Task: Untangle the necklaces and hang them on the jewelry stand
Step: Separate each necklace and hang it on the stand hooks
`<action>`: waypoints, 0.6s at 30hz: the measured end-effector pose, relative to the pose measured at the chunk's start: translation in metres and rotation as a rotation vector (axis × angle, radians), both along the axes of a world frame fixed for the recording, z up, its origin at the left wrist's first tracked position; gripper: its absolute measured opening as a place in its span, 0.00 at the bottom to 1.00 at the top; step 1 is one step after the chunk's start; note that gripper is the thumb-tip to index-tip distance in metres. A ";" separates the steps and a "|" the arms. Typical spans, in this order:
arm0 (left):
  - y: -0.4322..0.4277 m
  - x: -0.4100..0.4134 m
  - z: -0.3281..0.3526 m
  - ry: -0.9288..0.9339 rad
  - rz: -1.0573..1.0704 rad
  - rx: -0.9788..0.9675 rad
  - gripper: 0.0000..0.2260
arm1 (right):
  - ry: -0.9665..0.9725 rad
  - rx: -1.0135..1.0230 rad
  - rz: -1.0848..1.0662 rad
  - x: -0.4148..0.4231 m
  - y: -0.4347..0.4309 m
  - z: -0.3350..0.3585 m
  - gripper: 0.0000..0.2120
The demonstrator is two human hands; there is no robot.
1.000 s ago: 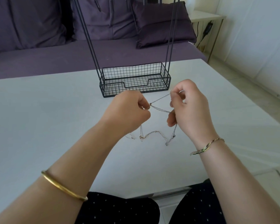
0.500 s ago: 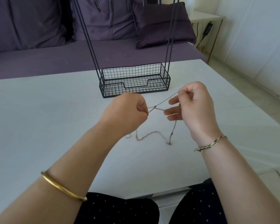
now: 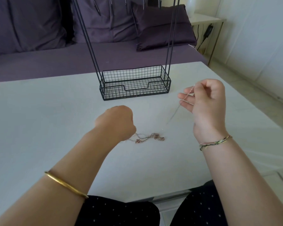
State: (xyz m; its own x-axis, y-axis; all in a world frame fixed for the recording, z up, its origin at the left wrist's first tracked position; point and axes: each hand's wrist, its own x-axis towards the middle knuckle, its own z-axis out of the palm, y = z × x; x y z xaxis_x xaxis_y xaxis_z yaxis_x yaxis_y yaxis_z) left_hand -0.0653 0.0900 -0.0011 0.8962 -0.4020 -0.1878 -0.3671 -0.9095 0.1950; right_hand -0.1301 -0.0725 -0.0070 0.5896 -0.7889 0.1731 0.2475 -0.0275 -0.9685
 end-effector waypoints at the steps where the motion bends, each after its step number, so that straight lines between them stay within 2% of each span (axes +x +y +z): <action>1: 0.001 0.003 -0.003 0.012 0.007 0.038 0.07 | -0.018 0.075 0.003 0.000 -0.001 0.001 0.07; 3: 0.003 0.008 -0.009 0.029 0.022 0.100 0.06 | -0.049 0.201 0.005 -0.002 -0.003 0.004 0.08; 7: 0.007 0.011 -0.014 0.078 0.042 0.228 0.07 | 0.001 0.138 0.000 -0.003 -0.007 0.005 0.09; 9: 0.006 0.009 -0.017 0.102 0.026 0.272 0.03 | -0.039 0.166 0.074 -0.002 -0.005 0.007 0.10; 11: 0.004 0.008 -0.018 0.101 -0.010 0.250 0.09 | -0.117 0.265 0.193 -0.001 0.000 0.011 0.10; 12: 0.001 0.006 -0.017 0.095 -0.034 0.193 0.12 | -0.160 0.320 0.253 0.000 0.002 0.013 0.10; 14: -0.007 0.003 -0.016 0.143 -0.086 -0.065 0.15 | -0.229 0.405 0.342 0.000 0.006 0.017 0.10; 16: -0.016 -0.003 -0.017 0.297 -0.122 -0.344 0.17 | -0.291 0.466 0.403 0.002 0.009 0.020 0.11; 18: -0.025 -0.008 -0.022 0.408 -0.146 -0.469 0.16 | -0.360 0.526 0.458 0.004 0.011 0.023 0.11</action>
